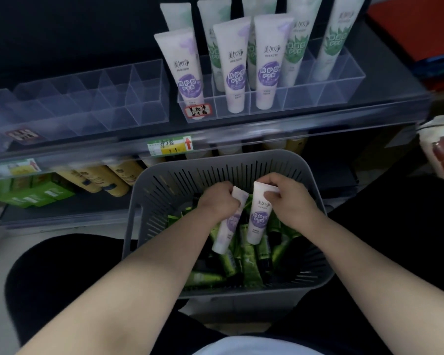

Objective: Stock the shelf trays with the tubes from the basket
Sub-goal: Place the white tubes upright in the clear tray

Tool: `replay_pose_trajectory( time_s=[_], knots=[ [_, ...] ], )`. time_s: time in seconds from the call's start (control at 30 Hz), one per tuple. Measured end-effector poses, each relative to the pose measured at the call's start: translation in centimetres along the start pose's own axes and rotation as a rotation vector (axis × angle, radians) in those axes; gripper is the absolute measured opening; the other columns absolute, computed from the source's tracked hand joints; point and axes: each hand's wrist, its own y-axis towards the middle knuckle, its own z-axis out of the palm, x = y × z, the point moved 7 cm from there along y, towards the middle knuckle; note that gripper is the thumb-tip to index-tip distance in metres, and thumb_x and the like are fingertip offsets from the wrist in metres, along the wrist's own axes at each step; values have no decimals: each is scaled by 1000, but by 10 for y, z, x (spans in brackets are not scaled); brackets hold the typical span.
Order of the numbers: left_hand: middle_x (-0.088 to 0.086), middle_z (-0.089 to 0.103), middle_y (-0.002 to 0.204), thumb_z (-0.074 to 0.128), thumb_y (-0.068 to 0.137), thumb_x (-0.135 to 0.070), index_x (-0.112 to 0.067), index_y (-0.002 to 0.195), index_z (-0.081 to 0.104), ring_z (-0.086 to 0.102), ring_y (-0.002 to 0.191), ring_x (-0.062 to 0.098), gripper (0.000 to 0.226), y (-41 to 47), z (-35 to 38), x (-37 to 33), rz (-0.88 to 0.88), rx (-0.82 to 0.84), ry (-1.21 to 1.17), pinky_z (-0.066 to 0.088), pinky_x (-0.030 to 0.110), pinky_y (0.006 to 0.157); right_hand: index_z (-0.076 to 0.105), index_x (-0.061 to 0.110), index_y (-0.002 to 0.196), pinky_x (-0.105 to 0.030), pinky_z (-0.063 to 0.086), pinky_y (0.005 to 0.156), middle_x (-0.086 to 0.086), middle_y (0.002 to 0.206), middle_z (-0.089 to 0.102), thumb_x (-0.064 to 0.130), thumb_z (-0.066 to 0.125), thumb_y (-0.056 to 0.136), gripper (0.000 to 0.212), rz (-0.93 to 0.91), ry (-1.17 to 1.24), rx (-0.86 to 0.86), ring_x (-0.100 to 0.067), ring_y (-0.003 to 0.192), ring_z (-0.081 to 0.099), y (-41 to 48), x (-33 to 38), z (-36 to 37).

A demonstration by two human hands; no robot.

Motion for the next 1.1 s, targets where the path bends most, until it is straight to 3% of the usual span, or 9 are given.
replay_pose_trajectory(
  time_s=[0.1,0.17,0.27,0.43,0.63,0.77,0.93,1.1],
  knots=[
    [5,61,83,62,87,-25,-16,75,53,60,83,25,18,-14,-17,-8,98,-78,-58,37,26,62,57,44,91,-35,51,80,3,105,65,15,55,89,30,-36,-43,-38,-15,96,60,-5,8,-2],
    [4,62,85,60,89,-22,-14,84,57,61,86,25,10,-28,-29,-17,179,-128,-62,41,28,65,55,47,87,-35,51,80,5,102,65,16,56,88,31,-78,-47,-68,-15,97,60,-10,18,-9],
    [3,68,97,56,91,-18,-21,102,60,62,90,21,12,-48,-57,-35,312,-267,-61,50,33,75,60,40,94,-35,49,81,6,98,64,15,55,89,26,-134,-87,-161,-15,100,57,-16,39,-34],
    [4,68,99,57,92,-17,-17,104,61,61,91,24,13,-82,-116,-86,514,-534,-65,48,35,71,65,27,104,-37,46,83,-1,93,61,12,55,90,23,-252,-163,-423,-25,101,54,-34,80,-108],
    [0,64,97,54,94,-12,-17,102,56,56,82,16,9,-110,-172,-168,646,-656,-162,38,25,66,64,23,104,-36,41,76,-4,90,62,5,52,89,26,-338,-180,-710,-28,100,49,-34,116,-204],
    [-2,62,92,52,94,-13,-18,100,54,57,80,17,8,-116,-193,-212,691,-728,-142,43,29,66,64,20,104,-36,41,72,-6,93,65,4,49,89,27,-386,-219,-819,-30,97,50,-22,133,-249],
    [3,63,94,51,93,-10,-14,99,55,58,85,21,8,-105,-210,-247,727,-796,-96,49,39,73,64,17,103,-36,41,66,-9,94,66,0,49,85,29,-384,-321,-780,-32,95,51,20,130,-264],
    [6,62,91,51,92,-7,-9,100,55,58,82,23,9,-82,-219,-272,728,-800,9,50,42,69,63,19,103,-35,43,71,-12,95,64,1,52,81,31,-280,-410,-616,-33,94,56,61,99,-253]
  ],
)
